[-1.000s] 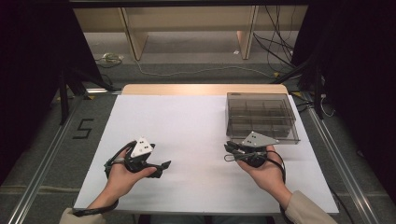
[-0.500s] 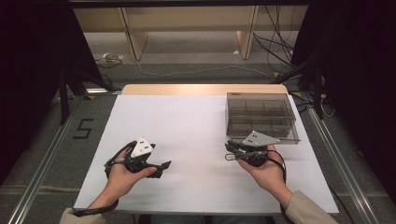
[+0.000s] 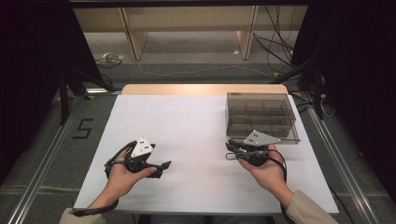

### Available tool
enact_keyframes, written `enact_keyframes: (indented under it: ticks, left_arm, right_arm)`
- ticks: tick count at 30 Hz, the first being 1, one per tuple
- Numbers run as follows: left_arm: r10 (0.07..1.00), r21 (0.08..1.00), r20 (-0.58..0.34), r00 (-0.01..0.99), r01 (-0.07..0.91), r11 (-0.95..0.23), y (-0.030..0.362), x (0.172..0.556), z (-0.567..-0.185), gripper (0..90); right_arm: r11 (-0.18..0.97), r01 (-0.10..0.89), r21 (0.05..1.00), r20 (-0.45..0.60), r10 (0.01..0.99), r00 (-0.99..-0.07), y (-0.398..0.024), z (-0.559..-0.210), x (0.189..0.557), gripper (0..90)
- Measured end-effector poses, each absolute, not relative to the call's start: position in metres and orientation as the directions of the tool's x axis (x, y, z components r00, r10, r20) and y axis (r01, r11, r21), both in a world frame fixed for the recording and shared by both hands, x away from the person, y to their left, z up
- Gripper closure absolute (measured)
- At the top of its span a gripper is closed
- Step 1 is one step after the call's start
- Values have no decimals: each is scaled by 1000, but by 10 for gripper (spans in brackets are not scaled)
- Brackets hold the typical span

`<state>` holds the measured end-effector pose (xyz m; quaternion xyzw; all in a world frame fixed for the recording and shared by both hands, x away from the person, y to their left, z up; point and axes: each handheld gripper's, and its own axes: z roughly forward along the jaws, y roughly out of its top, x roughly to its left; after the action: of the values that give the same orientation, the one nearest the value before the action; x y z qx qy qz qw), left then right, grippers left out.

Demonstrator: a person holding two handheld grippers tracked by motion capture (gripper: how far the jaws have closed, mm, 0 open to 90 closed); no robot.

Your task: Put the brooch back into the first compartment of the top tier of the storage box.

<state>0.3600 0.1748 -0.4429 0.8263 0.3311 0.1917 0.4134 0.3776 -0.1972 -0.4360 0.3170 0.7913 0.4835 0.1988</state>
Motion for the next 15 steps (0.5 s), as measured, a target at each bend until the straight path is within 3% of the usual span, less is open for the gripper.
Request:
enact_keyframes:
  ticks: [15]
  left_arm:
    - [706,810,43,707,389,-439,175,360,-443,144]
  right_arm:
    - [325,309,894,-7,699,-715,-199,-435,378,811]
